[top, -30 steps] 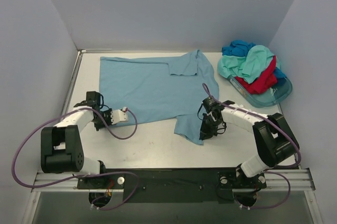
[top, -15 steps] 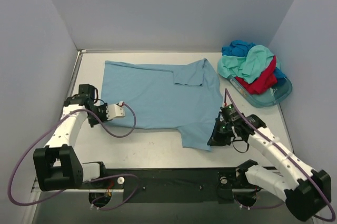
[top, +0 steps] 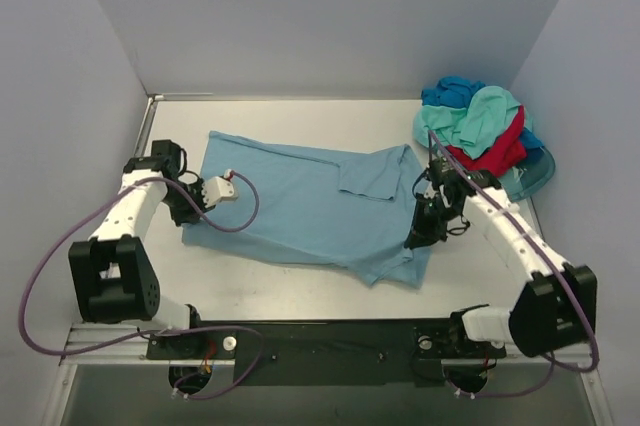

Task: Fold and stack the t-shirts
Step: Fold the flattened tshirt in 1/3 of the way

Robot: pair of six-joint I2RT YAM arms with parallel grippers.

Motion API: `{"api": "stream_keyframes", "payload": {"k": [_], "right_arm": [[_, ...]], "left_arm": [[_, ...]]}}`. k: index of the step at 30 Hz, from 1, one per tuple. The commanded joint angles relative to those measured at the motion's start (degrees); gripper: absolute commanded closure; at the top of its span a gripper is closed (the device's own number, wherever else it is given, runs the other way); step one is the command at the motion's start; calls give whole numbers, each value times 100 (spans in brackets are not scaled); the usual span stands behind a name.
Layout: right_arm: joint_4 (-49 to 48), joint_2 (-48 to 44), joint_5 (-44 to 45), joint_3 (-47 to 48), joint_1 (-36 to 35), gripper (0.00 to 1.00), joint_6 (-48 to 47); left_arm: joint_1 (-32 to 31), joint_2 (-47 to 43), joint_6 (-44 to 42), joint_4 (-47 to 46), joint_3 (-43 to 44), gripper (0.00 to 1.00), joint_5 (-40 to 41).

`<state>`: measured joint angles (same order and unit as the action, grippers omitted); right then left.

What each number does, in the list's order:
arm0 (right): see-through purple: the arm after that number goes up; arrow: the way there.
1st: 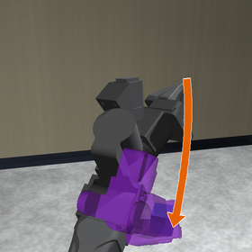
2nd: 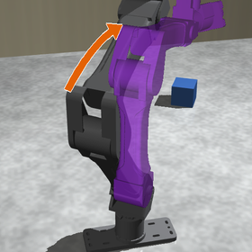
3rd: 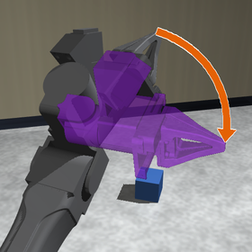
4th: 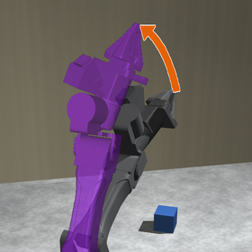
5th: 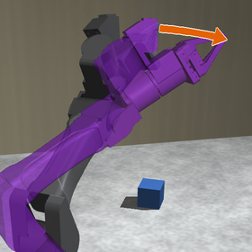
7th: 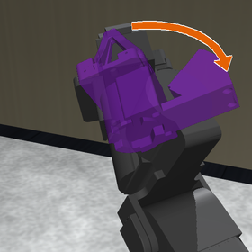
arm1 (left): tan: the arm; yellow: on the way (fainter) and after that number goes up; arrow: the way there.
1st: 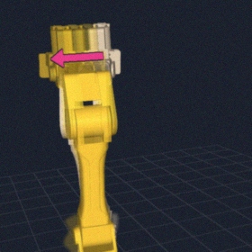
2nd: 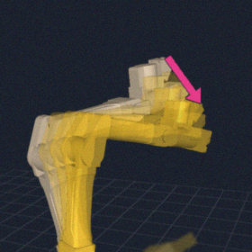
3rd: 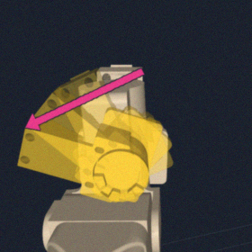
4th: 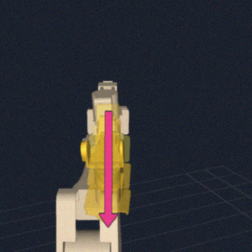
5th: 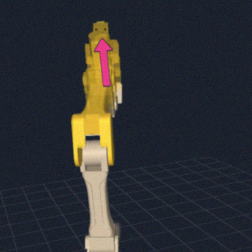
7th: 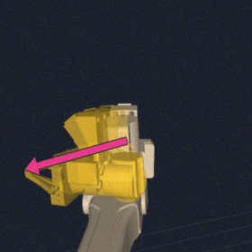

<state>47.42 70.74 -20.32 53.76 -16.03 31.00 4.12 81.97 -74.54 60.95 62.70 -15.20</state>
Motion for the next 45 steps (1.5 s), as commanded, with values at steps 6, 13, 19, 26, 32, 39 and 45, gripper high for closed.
{"api": "stream_keyframes", "payload": {"k": [6,13,19,26,32,39,45], "right_arm": [[-505,2311,133,1672,319,100,-1825],[-514,2875,133,2024,601,100,-2186],[-523,2972,203,2069,671,100,-2213],[-584,3227,10,2156,636,100,-2160],[-655,3341,492,2341,592,91,-1959],[-489,3158,1292,2377,636,51,-1510],[-356,1683,1365,982,680,46,-878]], "left_arm": [[-165,1391,432,-918,937,100,-177],[-87,1822,923,-1453,990,100,139],[-34,1822,1205,-1797,859,100,325],[-43,1822,1223,-2043,586,100,430],[-148,1848,1653,-2456,647,67,588],[-113,1770,2067,-2878,946,41,931],[-52,849,698,-1845,683,51,-122]]}}
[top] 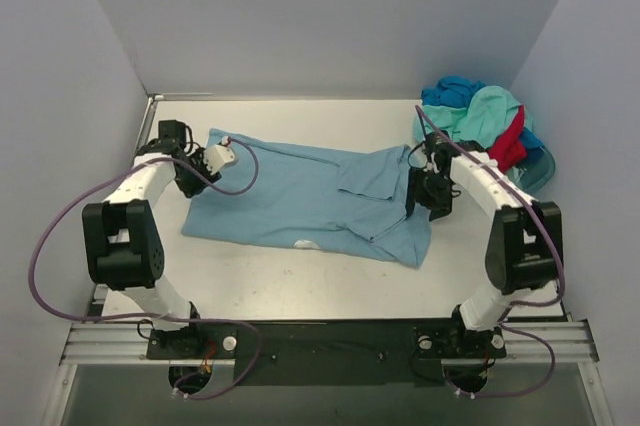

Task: Fold and stack the t-shirts
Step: Fold the flattened tshirt in 1/3 of the way

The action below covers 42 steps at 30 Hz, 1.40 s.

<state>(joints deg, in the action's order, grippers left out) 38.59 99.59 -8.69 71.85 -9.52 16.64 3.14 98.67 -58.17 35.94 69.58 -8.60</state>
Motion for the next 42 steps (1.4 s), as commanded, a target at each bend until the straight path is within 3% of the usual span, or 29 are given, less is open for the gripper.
{"api": "stream_keyframes", "payload": {"k": [1,3,5,8,12,14,15,16,17,18,19,20,29,33,35,37,39,40,42], "right_arm": [[501,-1336,-78,-1066,-14,46,751],[325,-1696,-335,-1629,-102,45,1094],[-43,-1969,-510,-2130,-190,44,1384],[-745,-2041,-862,-2692,-235,44,1683],[-1037,-1751,-697,-2966,-217,49,1711],[-1081,-1610,-600,-3071,-138,70,1711],[-1021,-1583,-547,-3090,-68,87,1737],[-985,-1601,-494,-3142,-42,94,1772],[-889,-1679,-476,-3160,28,100,1790],[-845,-1749,-415,-3195,73,100,1816],[-705,-1855,-380,-3204,125,100,1825],[-643,-1899,-327,-3204,160,100,1807],[333,-2144,-177,-3107,811,100,1438],[404,-2199,-422,-3152,908,100,1447],[465,-2128,-467,-3134,908,100,1447],[518,-2181,-476,-3151,925,100,1482],[562,-2312,-432,-3108,926,84,1517],[632,-2408,-301,-2994,1108,66,1517],[781,-2471,41,-2609,1119,55,1395]], "left_arm": [[47,-928,-1446,947,-163,51,-1062],[47,-1148,-2508,2026,-479,50,-1371],[55,-1245,-3144,2276,-856,46,-1355],[91,-1228,-3095,1759,-1227,40,-1311],[73,-1193,-3429,1171,-1736,37,-1144],[64,-1184,-3429,767,-1974,36,-1039],[56,-1201,-3359,469,-2131,37,-1004],[38,-1210,-3332,388,-2272,39,-960],[38,-1236,-3315,265,-2326,56,-951],[21,-1280,-3289,255,-2413,66,-933],[20,-1324,-3288,351,-2432,92,-942],[20,-1324,-3262,430,-2414,100,-942],[-243,-1851,-2788,2757,-2291,100,-766],[-594,-2141,-2191,2760,-2686,100,-801],[-691,-2282,-1902,2699,-2695,87,-819],[-718,-2396,-1856,2821,-2582,60,-819],[-709,-2458,-1769,2918,-2424,37,-714],[-692,-2458,-1724,2831,-2336,35,-635],[-604,-2415,-1575,2569,-2055,29,-362]]}}
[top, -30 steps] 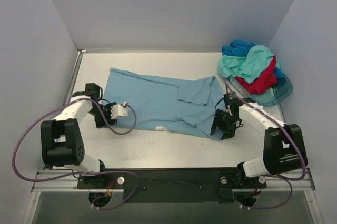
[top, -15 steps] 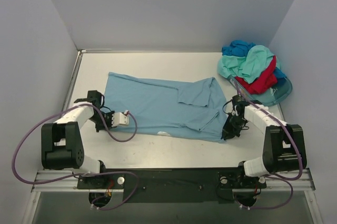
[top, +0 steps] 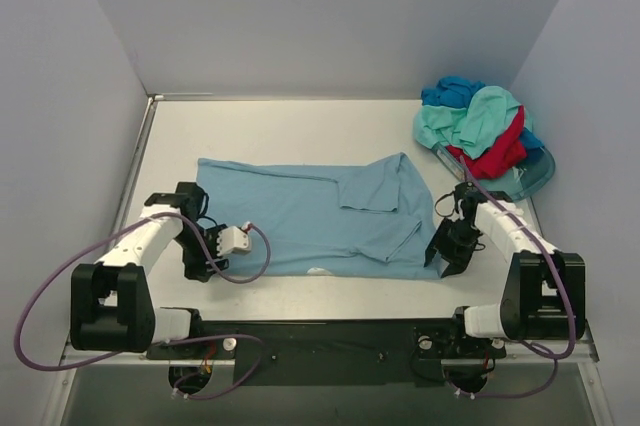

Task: Fold and stack the t-shirts
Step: Fold the flattened tshirt in 1/3 of the way, then grap the side of the flattened tshirt furthest away from the robot with both arms

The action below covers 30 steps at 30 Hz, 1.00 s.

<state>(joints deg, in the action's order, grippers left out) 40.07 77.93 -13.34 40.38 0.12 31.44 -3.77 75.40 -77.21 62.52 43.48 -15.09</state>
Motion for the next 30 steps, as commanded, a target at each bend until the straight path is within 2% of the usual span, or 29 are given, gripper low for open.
{"api": "stream_keyframes", "payload": {"k": [1,4,6,9,11,16,19,22,27,30], "right_arm": [[694,-305,604,698,146,52,-112],[774,-147,929,1689,23,48,-348],[756,133,1140,2347,-398,48,-506],[660,765,905,3097,-767,48,-832],[642,1459,649,3755,-908,50,-973],[502,2498,324,4478,-1040,51,-947],[414,3138,122,4855,-1049,51,-877],[422,3535,148,5084,-1093,51,-824],[396,3940,17,5129,-1119,52,-718],[378,4159,-63,5216,-1225,52,-762]], "left_arm": [[139,-60,442,-169,869,26,357],[350,316,540,-336,1696,25,16],[666,720,926,-731,2382,25,-335],[764,1406,1287,-1451,3182,31,-618],[764,1916,1043,-1619,3552,33,-591],[764,3068,313,-1848,4499,33,-600],[746,3831,-22,-1692,5116,32,-591],[711,4483,-5,-1489,6010,30,-556],[702,5598,136,-531,7558,30,-609],[711,5916,-170,-198,7824,30,-591]]}}
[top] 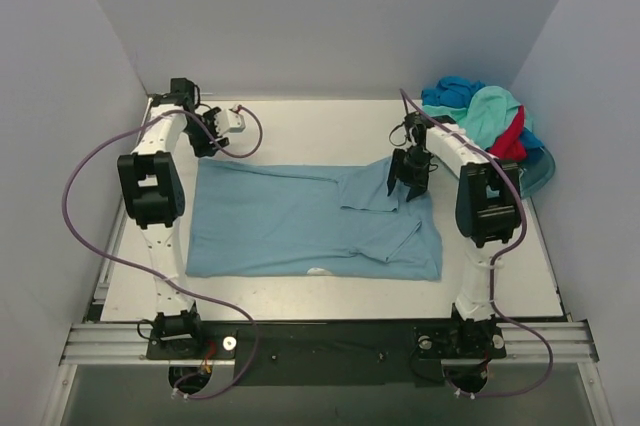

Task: Fold and stack the t-shirts
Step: Grap the side of the flattened tshirt furthest away from the robot with both arms

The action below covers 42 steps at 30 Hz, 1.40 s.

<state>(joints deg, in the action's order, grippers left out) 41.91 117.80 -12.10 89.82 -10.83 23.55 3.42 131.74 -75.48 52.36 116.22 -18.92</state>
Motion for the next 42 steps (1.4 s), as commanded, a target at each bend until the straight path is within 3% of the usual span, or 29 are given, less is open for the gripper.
{"api": "stream_keyframes", "payload": {"k": [1,8,15,19,23,39,41,42], "right_arm": [[195,269,-240,334,-147,53,53],[186,463,-311,493,-139,66,106],[186,428,-364,457,-130,73,62],[177,428,-346,422,-139,89,44],[177,420,-372,440,-121,100,36],[186,94,-434,528,-33,100,0],[194,112,-460,545,-33,100,-8],[195,103,-469,554,-33,100,-8]], "left_arm": [[-25,377,-405,889,646,30,-218],[-69,818,-826,1722,1314,34,-200],[-87,985,-1460,2560,1587,34,-244],[-96,985,-1688,2964,1886,34,-315],[-157,985,-1663,2789,1702,35,142],[-237,1258,-2287,3642,2028,34,767],[-245,1161,-2024,3126,1748,39,828],[-245,1135,-1919,2940,1694,54,828]]}}
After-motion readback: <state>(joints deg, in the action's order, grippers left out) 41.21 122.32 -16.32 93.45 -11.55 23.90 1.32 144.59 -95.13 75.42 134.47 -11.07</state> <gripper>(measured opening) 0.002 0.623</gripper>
